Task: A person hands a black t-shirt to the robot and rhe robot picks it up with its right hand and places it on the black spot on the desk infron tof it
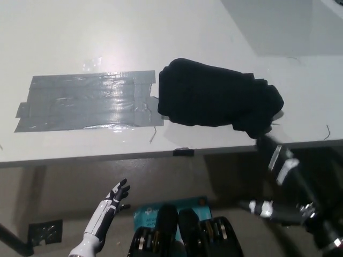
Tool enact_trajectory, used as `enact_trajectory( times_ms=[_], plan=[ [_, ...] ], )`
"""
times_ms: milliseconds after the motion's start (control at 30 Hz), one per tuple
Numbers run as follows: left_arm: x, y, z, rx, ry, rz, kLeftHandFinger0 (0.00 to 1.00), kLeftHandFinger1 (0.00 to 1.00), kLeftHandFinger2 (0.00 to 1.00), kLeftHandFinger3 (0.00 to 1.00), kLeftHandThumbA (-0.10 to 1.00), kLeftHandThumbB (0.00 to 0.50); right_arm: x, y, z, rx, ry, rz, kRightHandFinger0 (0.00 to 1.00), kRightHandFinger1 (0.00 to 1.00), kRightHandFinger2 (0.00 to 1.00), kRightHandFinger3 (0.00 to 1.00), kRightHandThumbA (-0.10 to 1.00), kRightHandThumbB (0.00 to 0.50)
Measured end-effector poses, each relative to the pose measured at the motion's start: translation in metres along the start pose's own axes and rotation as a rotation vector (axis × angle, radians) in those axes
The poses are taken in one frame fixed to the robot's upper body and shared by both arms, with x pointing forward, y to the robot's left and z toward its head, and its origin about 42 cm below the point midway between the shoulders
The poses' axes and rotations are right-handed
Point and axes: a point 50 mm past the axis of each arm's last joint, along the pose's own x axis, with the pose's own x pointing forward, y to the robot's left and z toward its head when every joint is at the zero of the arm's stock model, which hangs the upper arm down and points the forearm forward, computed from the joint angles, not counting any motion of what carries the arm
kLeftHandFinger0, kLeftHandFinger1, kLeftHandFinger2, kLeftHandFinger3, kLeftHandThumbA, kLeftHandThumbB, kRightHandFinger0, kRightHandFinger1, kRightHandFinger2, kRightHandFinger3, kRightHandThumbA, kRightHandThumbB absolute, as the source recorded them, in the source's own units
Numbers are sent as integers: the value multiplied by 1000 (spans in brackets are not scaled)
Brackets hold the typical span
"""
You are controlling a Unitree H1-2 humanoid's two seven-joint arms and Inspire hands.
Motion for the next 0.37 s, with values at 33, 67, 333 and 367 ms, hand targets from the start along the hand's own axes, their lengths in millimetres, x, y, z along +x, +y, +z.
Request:
enact_trajectory(
  times_ms=[33,67,333,367],
  plan=[
    [0,0,0,0,0,0,858,1000,1000,1000,1000,500,0,2,-14,37,33,-9,1000,1000,1000,1000,1000,245],
    [0,0,0,0,-1,0,858,1000,1000,1000,1000,500,1,2,-33,68,82,-17,1000,1000,1000,1000,1000,232],
    [0,0,1,1,-5,0,859,1000,1000,1000,1000,500,-1,-8,-76,70,174,-24,1000,1000,1000,1000,1000,195],
    [0,0,1,1,-5,0,859,1000,1000,1000,1000,500,-1,-8,-76,70,174,-24,1000,1000,1000,1000,1000,195]
  ],
)
